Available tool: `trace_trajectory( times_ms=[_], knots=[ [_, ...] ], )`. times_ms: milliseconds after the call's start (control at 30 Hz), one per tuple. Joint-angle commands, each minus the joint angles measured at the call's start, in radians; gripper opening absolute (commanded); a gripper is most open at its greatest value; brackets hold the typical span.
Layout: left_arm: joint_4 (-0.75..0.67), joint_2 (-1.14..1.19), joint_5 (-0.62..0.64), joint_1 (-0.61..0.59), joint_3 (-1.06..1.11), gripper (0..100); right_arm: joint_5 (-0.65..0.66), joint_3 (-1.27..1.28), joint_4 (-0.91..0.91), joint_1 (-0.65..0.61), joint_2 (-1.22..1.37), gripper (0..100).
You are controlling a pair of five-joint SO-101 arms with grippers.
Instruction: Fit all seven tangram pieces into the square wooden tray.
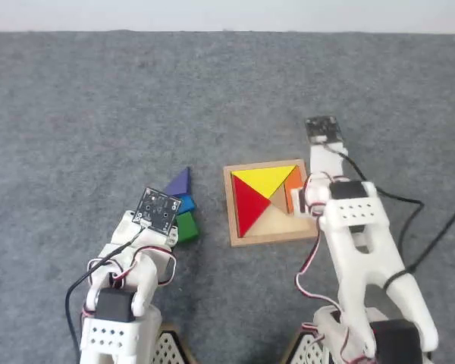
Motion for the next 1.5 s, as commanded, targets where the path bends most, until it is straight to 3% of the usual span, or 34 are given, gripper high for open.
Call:
trace_trajectory(
  times_ms=[0,833,1167,1467],
  knots=[
    [0.006,-0.014,0.008,-0.003,-0.008,5,0.026,0.009,-0.064,-0.047,-0.019,7.4],
    [0.006,-0.014,0.008,-0.003,-0.008,5,-0.023,-0.245,-0.128,-0.082,0.383,9.1],
    [0.006,-0.014,0.008,-0.003,-0.008,5,-0.061,-0.069,-0.076,-0.050,0.008,9.1],
    [0.068,-0.015,0.008,0.002,-0.008,5,0.133,0.222,0.028,0.163,-0.437,9.1]
  ],
)
